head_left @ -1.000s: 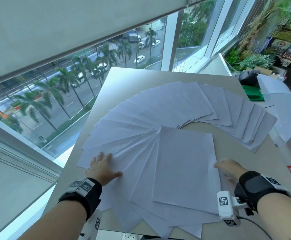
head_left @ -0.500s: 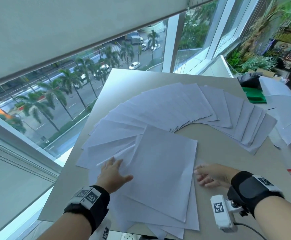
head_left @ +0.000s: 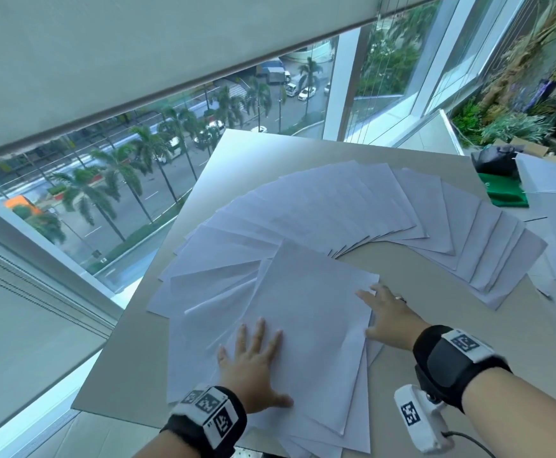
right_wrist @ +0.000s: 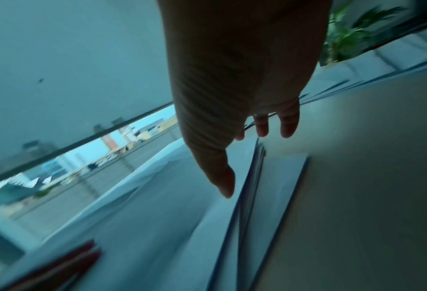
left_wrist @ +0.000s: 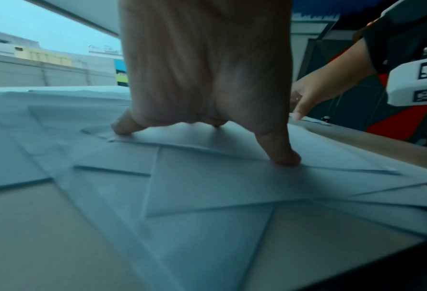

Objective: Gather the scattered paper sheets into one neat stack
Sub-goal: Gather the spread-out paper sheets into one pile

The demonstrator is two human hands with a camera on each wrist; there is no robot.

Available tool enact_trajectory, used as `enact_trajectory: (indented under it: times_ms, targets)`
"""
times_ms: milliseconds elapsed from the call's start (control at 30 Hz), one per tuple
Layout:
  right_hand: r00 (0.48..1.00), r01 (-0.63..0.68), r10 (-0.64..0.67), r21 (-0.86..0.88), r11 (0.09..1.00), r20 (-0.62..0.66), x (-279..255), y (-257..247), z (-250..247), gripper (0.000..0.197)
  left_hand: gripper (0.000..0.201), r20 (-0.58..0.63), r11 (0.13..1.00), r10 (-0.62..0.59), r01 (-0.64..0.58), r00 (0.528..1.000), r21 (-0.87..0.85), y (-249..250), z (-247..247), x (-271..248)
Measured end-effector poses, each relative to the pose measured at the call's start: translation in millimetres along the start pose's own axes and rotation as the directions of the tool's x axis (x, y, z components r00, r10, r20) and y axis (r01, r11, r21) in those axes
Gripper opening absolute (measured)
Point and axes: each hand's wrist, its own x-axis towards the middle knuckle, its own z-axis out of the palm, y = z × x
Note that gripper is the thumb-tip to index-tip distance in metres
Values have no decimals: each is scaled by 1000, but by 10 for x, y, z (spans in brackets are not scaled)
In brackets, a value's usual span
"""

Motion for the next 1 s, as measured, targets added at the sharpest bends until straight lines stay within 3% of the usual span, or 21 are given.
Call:
enact_trajectory:
  times_ms: [133,267,500,633,767,867,1000]
  targets:
    - [978,199,-152,-420,886,142,-1,-62,-1,93,115,20,997,25,-27,999,67,-92,-80,36]
    - [941,336,-245,-574,747,231,-41,-148,72,95,117,0,996,21,-20,1000,85,-251,-254,101]
    - [928,373,-302,-513,773,219,16,-397,172,88,101,-121,976,-193,203,974,78,-600,-505,39]
    - [937,347,-285,-444,826,202,83,-506,186,84,84,-225,988,-156,156,962,-15,-428,-465,-19]
    - [953,294,-234,-388,874,194,129,-615,252,86,102,-96,986,-88,73,991,-151,-72,-289,-44]
    - [960,270,-226,-343,900,163,143,-725,330,87,114,2,991,-87,87,996,-99,49,-122,-43]
    - [956,276,-227,-306,911,185,146,-816,343,87,110,-19,993,-120,120,993,-3,-140,-116,-31]
